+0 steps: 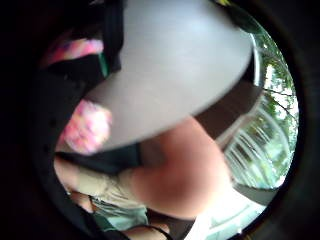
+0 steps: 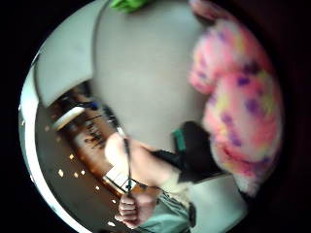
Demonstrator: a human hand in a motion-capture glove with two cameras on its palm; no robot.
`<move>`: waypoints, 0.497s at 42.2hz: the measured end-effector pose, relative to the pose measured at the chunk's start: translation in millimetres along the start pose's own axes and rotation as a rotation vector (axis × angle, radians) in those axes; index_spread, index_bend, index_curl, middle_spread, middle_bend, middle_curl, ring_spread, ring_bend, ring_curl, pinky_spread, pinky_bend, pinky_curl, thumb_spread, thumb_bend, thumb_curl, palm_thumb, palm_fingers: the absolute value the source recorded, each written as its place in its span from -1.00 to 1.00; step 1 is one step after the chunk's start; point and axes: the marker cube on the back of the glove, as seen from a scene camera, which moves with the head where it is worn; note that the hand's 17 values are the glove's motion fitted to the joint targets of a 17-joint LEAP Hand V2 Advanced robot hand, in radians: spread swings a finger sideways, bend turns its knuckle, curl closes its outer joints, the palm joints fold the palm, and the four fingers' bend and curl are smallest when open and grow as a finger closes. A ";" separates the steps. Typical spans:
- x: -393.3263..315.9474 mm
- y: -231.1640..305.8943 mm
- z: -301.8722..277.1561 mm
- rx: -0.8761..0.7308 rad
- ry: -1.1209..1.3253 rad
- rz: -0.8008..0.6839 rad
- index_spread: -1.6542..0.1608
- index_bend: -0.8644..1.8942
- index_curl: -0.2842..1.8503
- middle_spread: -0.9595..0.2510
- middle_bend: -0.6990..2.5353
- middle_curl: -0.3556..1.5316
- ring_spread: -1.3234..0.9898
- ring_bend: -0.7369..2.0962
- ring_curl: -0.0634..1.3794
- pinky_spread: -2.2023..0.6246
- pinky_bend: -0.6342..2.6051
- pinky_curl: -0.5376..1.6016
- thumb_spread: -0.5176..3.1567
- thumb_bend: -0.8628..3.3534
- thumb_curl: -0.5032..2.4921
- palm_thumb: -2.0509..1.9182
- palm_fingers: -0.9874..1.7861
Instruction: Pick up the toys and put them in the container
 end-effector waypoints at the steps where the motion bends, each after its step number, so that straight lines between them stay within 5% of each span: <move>1: -1.2 -0.7 2.7 0.038 0.013 -0.005 0.55 -0.35 -0.63 0.71 -0.58 -0.52 0.19 0.04 -0.52 0.56 0.20 -0.10 -0.03 -0.56 -0.46 0.12 -0.42; 6: -13.8 -11.4 6.0 0.143 0.040 -0.021 0.53 -0.29 -0.62 0.67 -0.51 -0.52 0.04 0.33 -0.38 0.44 0.22 -0.11 0.02 -0.50 -0.41 0.23 -0.10; 21: 1.5 -19.2 -24.3 0.124 0.061 0.020 0.48 -0.14 -0.51 0.38 -0.32 -0.40 -0.19 0.39 -0.24 0.32 0.20 -0.09 -0.21 -0.48 -0.26 0.38 0.28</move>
